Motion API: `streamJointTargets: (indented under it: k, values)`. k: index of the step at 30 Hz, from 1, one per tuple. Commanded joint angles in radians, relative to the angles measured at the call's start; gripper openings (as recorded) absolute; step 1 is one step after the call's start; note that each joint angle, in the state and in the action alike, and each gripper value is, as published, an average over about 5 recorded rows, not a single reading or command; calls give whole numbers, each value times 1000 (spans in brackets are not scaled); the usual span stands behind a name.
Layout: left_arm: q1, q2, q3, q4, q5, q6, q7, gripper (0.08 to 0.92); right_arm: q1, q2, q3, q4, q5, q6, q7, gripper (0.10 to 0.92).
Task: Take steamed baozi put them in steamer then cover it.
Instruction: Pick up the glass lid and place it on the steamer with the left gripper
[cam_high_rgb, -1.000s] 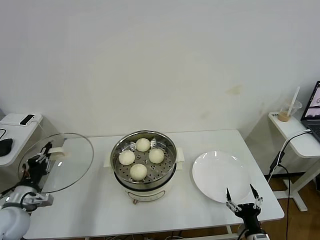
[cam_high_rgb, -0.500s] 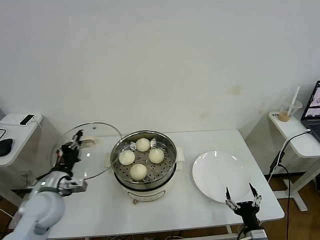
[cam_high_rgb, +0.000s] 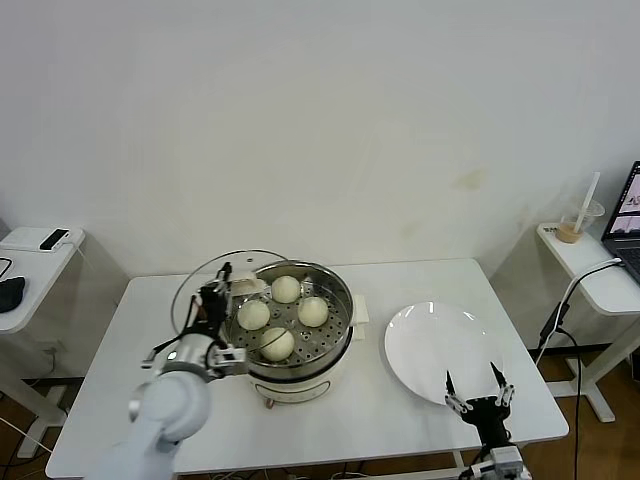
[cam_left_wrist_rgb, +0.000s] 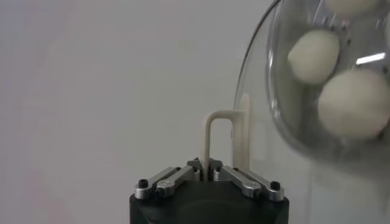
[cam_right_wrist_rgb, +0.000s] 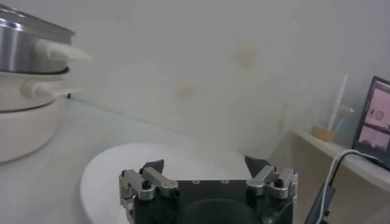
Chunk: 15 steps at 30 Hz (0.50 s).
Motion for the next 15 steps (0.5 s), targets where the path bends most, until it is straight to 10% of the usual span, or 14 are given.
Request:
streamJointTargets:
  k: [1, 15]
  values:
    - [-101, -142, 146, 59, 156, 41, 40, 148, 16, 1, -8, -11, -9, -15, -3, 823]
    - [-80, -183, 174, 75, 205, 31, 49, 148, 16, 4, -22, -26, -13, -14, -3, 823]
